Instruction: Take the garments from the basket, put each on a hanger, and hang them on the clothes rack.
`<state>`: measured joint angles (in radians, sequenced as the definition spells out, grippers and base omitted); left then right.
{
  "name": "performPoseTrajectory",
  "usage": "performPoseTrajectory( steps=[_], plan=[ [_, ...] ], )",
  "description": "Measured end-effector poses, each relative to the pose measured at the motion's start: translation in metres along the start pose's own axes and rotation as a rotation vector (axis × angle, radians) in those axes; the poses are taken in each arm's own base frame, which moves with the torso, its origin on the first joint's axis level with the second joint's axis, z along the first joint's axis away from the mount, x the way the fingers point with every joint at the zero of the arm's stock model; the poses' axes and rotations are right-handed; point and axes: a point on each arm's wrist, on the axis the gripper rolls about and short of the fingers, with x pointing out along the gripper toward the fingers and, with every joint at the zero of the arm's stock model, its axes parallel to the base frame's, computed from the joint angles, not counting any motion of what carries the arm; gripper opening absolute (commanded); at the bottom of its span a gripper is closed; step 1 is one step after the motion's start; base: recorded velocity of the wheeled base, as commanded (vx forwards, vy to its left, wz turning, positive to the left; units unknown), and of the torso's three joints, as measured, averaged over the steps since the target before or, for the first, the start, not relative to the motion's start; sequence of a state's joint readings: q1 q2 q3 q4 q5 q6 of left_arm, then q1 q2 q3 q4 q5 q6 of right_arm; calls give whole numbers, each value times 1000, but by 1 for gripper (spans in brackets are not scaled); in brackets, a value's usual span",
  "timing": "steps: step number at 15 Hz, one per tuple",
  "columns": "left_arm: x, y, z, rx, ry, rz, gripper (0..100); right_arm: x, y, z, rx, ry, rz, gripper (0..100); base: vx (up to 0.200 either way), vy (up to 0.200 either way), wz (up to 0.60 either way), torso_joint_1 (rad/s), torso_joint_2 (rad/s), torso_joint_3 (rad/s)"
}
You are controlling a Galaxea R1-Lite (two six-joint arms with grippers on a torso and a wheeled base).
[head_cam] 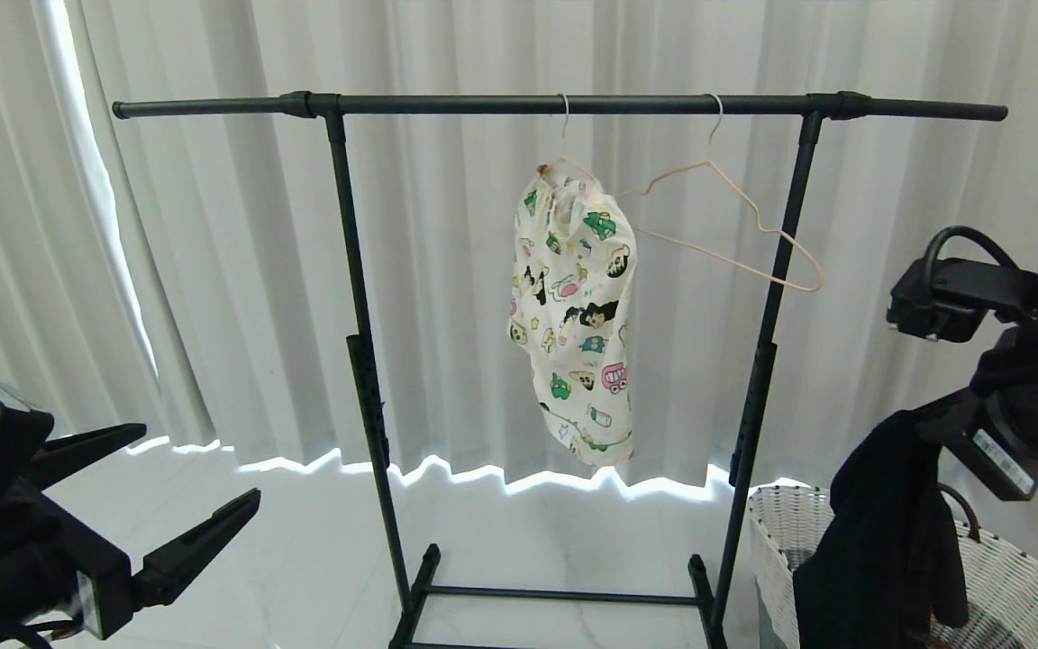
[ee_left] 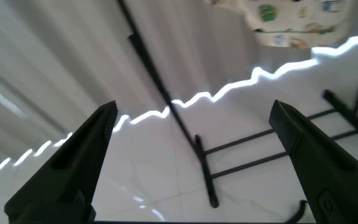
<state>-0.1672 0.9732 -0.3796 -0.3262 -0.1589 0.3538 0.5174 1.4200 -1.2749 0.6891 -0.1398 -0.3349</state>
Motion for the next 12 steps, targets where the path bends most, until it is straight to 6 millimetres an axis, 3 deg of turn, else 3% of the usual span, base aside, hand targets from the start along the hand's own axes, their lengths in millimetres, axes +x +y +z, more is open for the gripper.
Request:
performPoseTrajectory(
  steps=[3,6,12],
  plan=[
    [8,-3,17,-32,-50,-94,100,-2,18,27,60,-105,181,0,0,0,0,0,0,0],
    [22,-9,35,-32,-100,-177,100,8,34,62,37,-231,254,0,0,0,0,0,0,0],
    [36,-49,44,-106,-82,-463,100,28,72,114,-6,-368,399,0,0,0,0,0,0,0]
  ],
)
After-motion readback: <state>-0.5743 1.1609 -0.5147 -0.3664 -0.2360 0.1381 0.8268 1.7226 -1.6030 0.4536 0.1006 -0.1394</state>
